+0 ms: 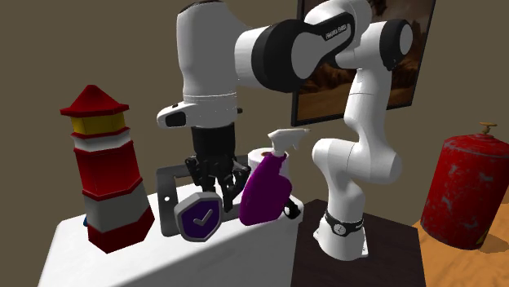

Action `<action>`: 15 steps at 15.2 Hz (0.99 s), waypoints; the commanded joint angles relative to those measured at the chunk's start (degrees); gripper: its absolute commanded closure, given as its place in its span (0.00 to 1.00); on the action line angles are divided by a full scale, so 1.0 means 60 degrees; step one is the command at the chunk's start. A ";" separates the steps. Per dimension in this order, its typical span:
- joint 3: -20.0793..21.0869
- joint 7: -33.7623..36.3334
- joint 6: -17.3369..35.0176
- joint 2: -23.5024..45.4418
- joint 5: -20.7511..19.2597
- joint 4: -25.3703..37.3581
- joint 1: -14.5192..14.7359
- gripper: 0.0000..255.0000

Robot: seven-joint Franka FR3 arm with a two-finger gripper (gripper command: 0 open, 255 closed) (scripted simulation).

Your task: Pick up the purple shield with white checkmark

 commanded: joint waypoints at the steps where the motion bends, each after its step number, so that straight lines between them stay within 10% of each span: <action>1: 0.0025 0.0015 -0.0228 -0.0035 0.0006 0.0190 0.0010 1.00; 15: 0.0109 -0.0001 -0.1788 -0.0035 0.0061 0.1750 0.0052 1.00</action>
